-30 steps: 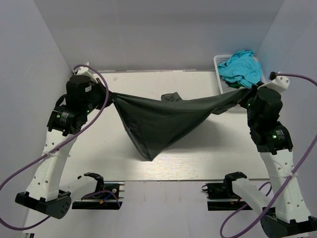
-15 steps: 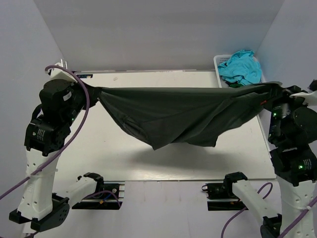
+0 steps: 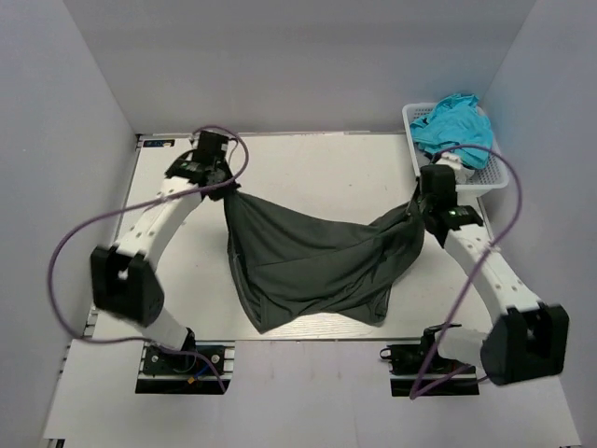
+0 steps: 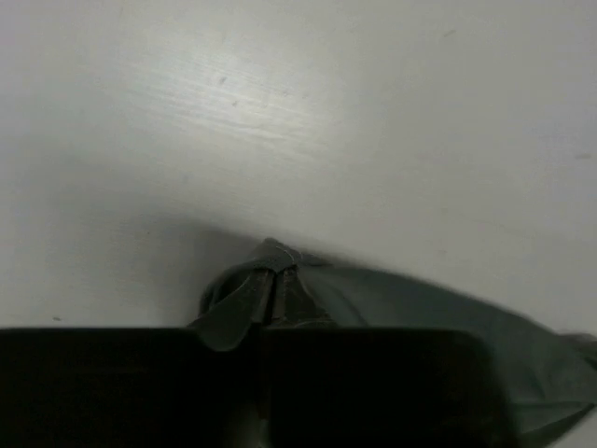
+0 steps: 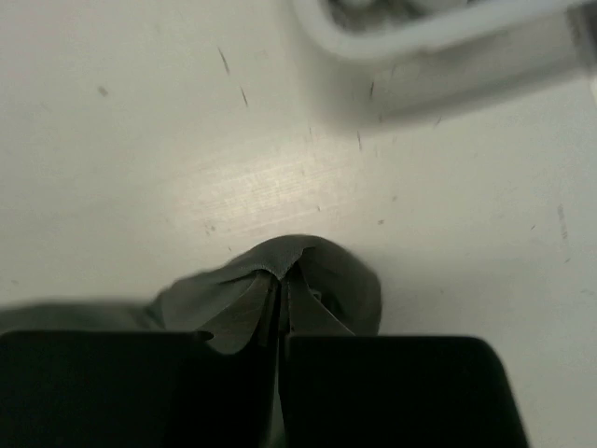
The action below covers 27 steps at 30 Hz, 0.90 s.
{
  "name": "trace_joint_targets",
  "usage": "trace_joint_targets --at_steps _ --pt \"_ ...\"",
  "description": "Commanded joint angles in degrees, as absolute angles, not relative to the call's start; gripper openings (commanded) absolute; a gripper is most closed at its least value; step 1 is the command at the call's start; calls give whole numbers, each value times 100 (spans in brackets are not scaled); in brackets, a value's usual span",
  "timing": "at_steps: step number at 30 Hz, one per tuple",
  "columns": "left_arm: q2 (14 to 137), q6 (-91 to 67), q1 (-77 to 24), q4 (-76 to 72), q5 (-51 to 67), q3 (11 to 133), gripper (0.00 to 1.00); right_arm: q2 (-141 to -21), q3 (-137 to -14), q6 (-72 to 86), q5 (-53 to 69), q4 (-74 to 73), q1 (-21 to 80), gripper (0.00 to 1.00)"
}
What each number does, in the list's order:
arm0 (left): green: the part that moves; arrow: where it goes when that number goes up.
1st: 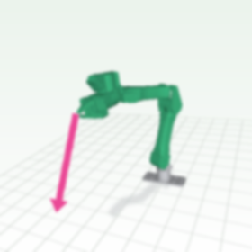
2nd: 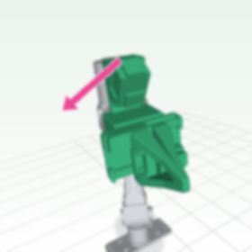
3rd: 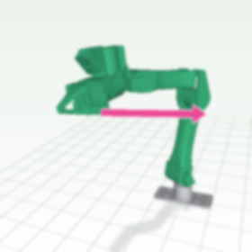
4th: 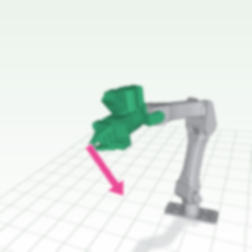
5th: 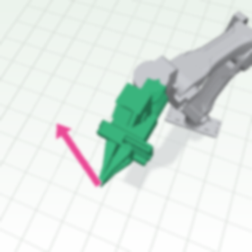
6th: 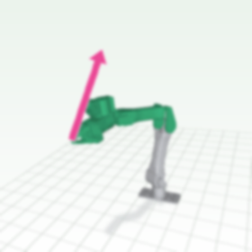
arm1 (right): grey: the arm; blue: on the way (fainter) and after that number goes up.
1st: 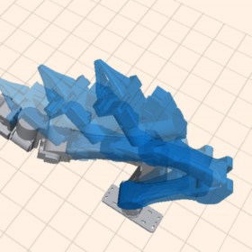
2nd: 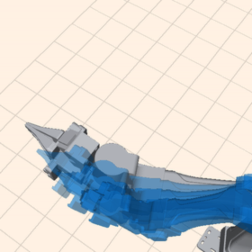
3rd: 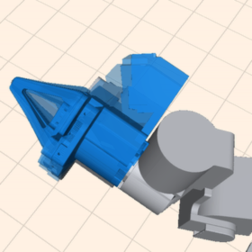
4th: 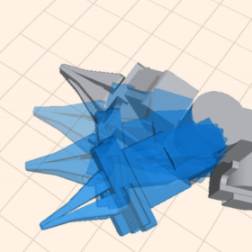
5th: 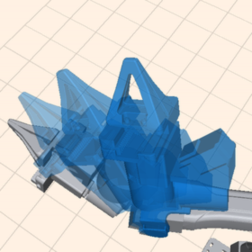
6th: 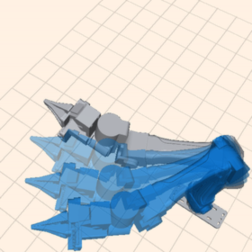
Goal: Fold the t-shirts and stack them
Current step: Flatten out the tshirt
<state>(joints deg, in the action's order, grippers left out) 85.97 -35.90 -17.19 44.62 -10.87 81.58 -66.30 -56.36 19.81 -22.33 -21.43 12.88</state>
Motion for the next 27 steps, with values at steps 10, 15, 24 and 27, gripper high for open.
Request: trace_joint_targets --at_steps 10,15,24,27 --pt "9783 -3445 -1582 4342 -915 8210 100 -7945 -5555 2109 -1600 -1424 1055 0" --pt "8852 -3384 -1714 3782 331 6589 100 -7937 -5467 2118 -1556 -1450 1028 0" --pt "8034 -3560 -1767 3173 1423 5054 98 -7954 -5502 2118 -1556 -1556 984 0" --pt "8033 -3612 -1767 2989 1643 4940 88 -7989 -5493 2118 -1556 -1582 984 0"
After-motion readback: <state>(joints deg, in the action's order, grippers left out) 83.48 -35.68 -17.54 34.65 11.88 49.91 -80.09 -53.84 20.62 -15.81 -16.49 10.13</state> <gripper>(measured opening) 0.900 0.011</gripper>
